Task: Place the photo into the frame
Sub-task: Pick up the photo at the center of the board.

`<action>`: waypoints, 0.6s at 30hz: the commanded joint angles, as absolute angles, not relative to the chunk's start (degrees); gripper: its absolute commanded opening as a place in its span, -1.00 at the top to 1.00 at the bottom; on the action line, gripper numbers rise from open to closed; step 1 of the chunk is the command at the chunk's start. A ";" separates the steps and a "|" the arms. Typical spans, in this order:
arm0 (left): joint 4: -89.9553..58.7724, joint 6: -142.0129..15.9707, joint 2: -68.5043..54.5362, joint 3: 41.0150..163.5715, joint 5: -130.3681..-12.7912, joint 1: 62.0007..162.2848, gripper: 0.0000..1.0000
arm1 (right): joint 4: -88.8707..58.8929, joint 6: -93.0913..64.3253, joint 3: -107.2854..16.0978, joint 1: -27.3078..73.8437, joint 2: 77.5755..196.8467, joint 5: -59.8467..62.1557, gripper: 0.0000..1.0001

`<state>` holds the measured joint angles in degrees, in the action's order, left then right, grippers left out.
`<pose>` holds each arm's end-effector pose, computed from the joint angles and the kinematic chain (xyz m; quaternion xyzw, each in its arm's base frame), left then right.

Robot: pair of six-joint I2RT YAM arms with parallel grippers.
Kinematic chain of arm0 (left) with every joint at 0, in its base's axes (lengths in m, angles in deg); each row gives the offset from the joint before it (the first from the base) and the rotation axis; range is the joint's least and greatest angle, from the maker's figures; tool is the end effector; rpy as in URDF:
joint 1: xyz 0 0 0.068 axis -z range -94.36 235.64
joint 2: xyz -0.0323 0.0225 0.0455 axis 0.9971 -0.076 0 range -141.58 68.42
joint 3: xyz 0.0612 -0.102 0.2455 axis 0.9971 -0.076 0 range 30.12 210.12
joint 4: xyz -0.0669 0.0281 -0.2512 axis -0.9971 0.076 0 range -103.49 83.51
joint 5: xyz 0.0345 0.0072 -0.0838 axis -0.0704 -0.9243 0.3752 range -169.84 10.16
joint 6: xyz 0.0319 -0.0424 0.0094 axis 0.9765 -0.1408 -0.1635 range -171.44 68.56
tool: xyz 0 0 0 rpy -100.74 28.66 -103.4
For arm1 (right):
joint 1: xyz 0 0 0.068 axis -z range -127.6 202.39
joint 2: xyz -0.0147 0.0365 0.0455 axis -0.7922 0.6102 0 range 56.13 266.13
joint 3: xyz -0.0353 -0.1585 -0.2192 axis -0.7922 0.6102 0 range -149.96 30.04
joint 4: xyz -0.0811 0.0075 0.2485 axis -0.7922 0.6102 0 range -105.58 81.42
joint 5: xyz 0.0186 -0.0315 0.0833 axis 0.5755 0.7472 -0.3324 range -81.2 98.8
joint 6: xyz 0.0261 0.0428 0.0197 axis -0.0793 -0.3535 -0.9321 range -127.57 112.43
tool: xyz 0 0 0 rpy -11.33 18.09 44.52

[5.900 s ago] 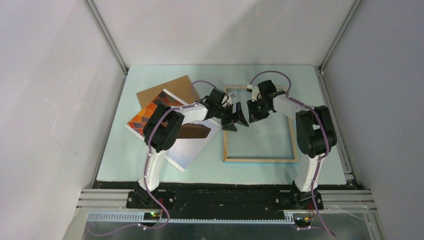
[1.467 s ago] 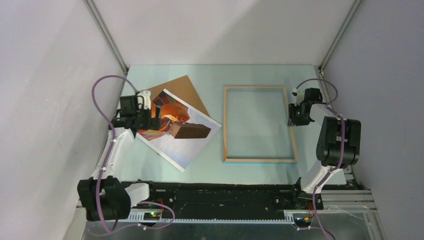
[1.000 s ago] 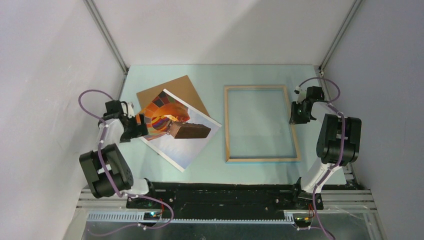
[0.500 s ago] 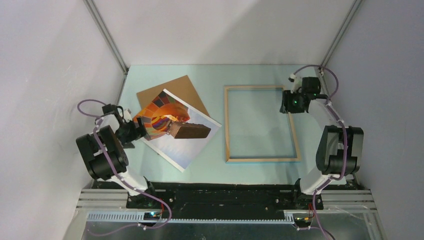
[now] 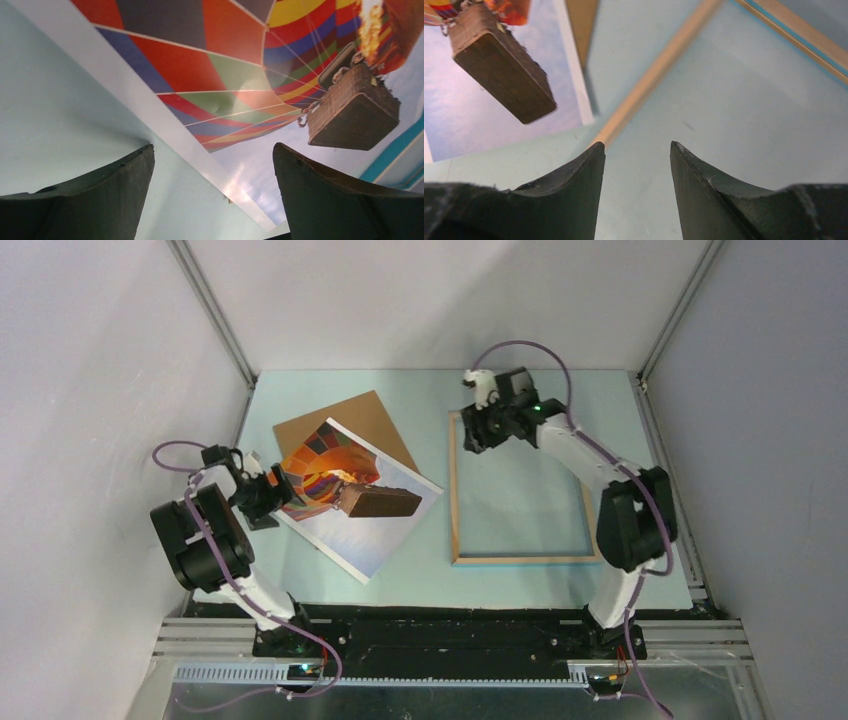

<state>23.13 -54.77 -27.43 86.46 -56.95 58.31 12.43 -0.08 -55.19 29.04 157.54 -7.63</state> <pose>0.2726 0.1254 0.1629 -0.2342 0.9447 -0.1681 0.1567 0.3649 0.1685 0.2863 -0.2961 0.8641 0.1835 0.3633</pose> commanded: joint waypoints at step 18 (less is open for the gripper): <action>17.98 -54.51 -32.19 83.19 -45.68 57.44 -0.89 | 18.83 -4.04 -87.14 15.11 191.13 -14.22 -0.07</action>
